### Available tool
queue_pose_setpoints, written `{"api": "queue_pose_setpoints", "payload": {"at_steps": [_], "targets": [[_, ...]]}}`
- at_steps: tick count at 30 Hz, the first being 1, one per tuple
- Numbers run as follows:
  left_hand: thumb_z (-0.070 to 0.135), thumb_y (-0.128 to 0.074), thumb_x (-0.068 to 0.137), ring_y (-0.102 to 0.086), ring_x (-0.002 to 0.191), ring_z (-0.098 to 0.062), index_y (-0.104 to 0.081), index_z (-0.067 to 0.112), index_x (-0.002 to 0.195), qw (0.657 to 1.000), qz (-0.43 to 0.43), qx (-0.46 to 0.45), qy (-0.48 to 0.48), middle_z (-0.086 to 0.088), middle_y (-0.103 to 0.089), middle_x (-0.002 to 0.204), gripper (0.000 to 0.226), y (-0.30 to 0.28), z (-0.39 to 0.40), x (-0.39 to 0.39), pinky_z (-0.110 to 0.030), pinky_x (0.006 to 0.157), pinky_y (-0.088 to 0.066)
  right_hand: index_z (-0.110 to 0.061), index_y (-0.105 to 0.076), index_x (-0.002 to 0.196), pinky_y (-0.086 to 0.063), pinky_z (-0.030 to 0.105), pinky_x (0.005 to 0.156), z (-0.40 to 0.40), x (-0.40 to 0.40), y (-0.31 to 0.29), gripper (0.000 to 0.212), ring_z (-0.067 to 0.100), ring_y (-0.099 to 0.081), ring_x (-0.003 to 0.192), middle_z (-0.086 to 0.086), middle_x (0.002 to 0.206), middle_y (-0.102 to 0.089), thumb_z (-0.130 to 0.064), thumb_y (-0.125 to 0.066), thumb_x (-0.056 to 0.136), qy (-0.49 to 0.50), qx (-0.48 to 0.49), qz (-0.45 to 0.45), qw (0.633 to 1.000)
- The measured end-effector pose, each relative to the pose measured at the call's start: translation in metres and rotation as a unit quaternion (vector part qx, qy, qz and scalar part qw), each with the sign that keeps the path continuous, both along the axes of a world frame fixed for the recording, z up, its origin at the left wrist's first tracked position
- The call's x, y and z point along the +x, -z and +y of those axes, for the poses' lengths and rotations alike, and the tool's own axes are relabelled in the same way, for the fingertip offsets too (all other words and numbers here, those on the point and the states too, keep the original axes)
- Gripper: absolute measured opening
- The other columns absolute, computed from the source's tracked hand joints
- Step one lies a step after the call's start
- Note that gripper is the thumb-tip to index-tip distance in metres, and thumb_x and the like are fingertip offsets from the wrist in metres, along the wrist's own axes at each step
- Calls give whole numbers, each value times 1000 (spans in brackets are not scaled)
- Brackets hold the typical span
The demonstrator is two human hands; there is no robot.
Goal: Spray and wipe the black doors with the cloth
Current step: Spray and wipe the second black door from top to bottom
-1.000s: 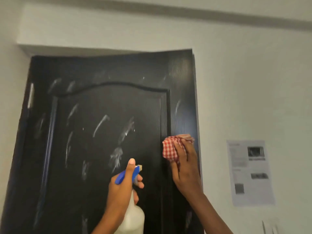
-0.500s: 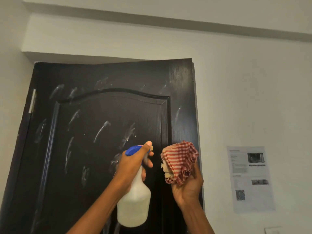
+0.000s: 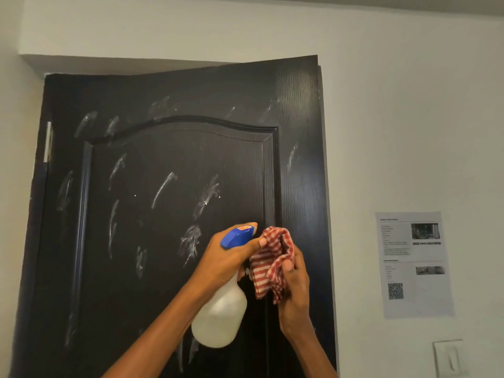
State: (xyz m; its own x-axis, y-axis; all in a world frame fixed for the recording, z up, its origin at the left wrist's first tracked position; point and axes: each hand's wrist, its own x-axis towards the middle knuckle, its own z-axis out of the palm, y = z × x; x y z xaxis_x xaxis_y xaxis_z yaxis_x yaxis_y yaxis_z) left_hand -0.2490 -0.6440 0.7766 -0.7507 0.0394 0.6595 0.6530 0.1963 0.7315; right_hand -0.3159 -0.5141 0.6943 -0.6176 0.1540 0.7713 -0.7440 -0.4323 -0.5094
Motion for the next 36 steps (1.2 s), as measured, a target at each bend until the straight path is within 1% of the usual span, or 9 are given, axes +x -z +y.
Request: {"api": "queue_pose_setpoints", "payload": {"at_steps": [6,9,12,16,20,26,29,32,36], "targets": [[36,-65,94,-50,49,-20,-75,25,87,995,-33,-85,52,-3,-62,68,16,3,-5,3,-32,47,-45,-41,-52,140,-53,36,103,3,-4,11,59,24,-59,130,-3,140,-60,-63,-60,86,50,-14,45,998],[37,-64,93,-46,48,-18,-76,28,79,984,-68,-129,104,-8,-56,71,21,0,-5,13,-32,49,-44,-30,-50,140,-55,37,98,5,-5,13,88,26,-62,125,1,134,-64,-78,-72,70,-16,-61,-9,998],[39,-68,90,-43,47,-14,-77,16,107,955,-170,-148,194,-10,-51,73,30,-4,-8,18,-27,48,-42,-14,-54,140,-60,34,86,5,4,11,111,28,-70,110,10,123,-70,-73,-87,52,-120,-135,-90,979],[33,-72,84,-41,40,-11,-59,-5,127,932,-259,-29,250,-7,-53,70,59,-2,-18,13,-22,40,-41,-11,-73,123,-60,41,88,4,7,13,60,31,-72,100,15,116,-72,-56,-68,84,-204,-218,-111,948],[36,-74,84,-47,46,-16,-68,3,111,959,-235,-10,156,-13,-56,77,43,0,-26,2,-27,45,-45,-8,-65,131,-59,42,87,5,3,17,55,32,-70,99,14,114,-70,-48,-46,97,-239,-246,-129,930],[18,-73,89,-60,60,-22,-72,2,103,990,-104,-74,52,-26,-67,83,21,14,-2,-5,-28,50,-51,-8,-63,135,-58,41,95,-8,10,25,87,33,-67,115,18,128,-67,-64,-81,71,-176,-112,-105,972],[15,-74,88,-63,73,-26,-71,1,106,995,-90,-27,35,-30,-69,95,23,25,-4,-8,-26,59,-54,-11,-50,145,-53,41,103,-8,13,27,107,31,-62,125,14,136,-64,-80,-74,66,-110,-31,-98,989],[24,-75,88,-57,51,-16,-72,10,104,996,-82,-18,16,-14,-67,72,22,34,-7,-11,-25,46,-49,-15,-53,140,-50,48,106,1,10,21,108,27,-64,122,11,132,-66,-93,-60,65,-20,78,-88,993],[37,-76,84,-64,65,-18,-74,14,99,998,-52,-28,-36,-9,-73,79,28,44,-11,-18,-28,58,-51,-33,-63,121,-54,20,91,17,12,10,90,7,-68,111,-5,118,-72,-96,-62,56,18,228,-73,971]]}}
